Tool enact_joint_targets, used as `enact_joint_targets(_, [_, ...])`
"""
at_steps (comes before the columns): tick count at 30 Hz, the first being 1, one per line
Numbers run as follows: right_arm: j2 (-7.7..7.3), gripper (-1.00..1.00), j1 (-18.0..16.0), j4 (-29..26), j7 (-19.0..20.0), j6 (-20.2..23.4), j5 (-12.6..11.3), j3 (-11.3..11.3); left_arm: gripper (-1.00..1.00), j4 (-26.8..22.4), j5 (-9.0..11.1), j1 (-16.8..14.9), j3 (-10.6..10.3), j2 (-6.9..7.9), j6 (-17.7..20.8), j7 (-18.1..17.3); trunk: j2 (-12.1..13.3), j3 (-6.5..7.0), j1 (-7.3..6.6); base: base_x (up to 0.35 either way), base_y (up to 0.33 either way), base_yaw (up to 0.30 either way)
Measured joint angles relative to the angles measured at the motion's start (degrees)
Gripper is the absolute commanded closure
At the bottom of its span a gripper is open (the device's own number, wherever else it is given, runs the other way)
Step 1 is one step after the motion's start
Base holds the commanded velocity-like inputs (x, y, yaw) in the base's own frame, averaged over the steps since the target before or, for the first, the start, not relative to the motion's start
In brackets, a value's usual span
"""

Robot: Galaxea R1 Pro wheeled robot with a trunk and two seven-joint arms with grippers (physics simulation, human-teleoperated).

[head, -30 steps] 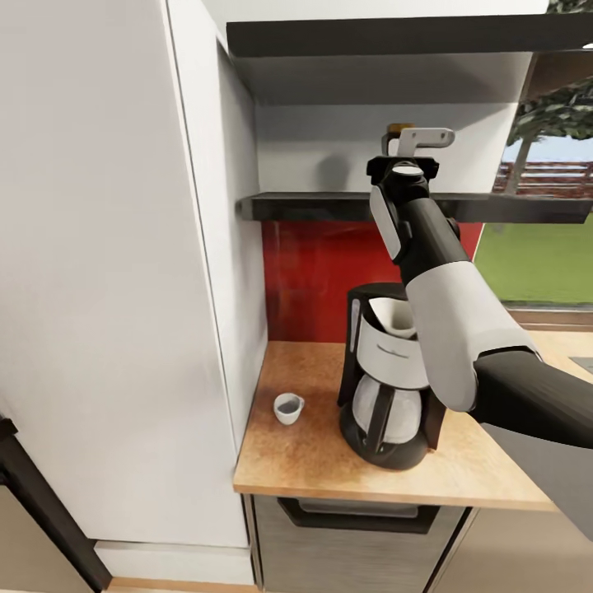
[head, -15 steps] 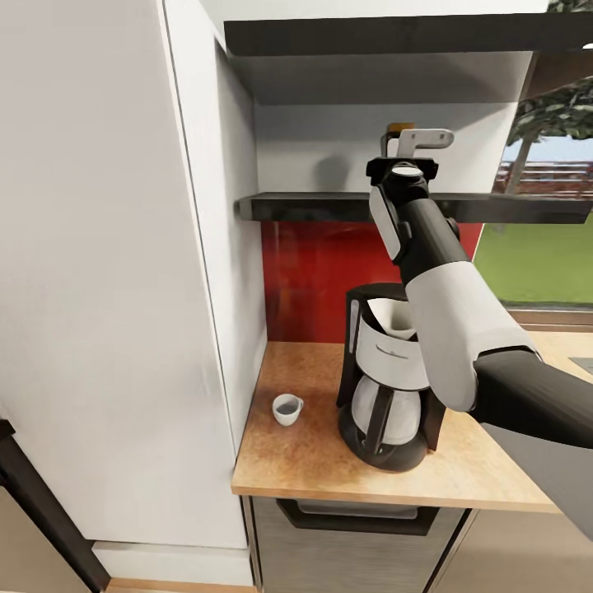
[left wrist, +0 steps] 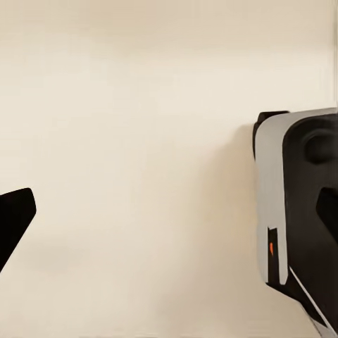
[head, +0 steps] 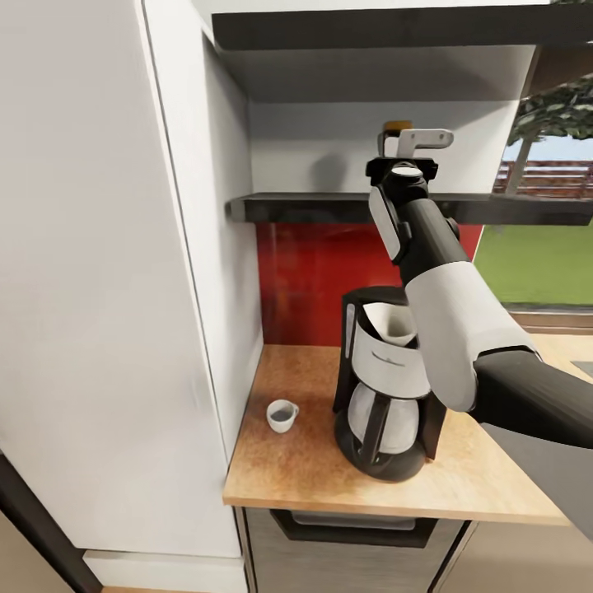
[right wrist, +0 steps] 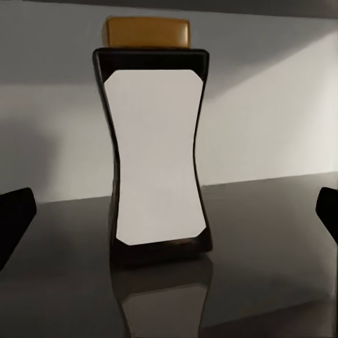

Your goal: Set up a coffee station on the kitchen countertop: keep the coffee maker on the countertop, move the bottle of coffee from the kitchen shelf to the counter next to the coffee maker, place a paper coffee filter on top of the coffee maker, put the saucer next to the coffee maker with the coffee cup on the saucer, and place the electric kettle next to the coffee maker.

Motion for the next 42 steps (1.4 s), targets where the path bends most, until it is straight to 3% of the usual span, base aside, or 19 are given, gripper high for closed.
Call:
enact_joint_targets(12, [0.02,-1.00,0.06,0.08,0.00,-0.03,-0.06,0.00,-1.00,0.13,-0.21,0.00,-0.09,-0.08,0.35,0.59,0.00,0.00,0.01,0.203,-0.135,0.000])
enact_joint_targets(42, [0.01,-1.00,0.07,0.11,0.01,-0.11,-0.16,0.00,-1.00,0.17,-0.39,0.00,-0.16,-0.11,0.48,0.67,0.01,0.00,0.02,0.006,0.000,0.000])
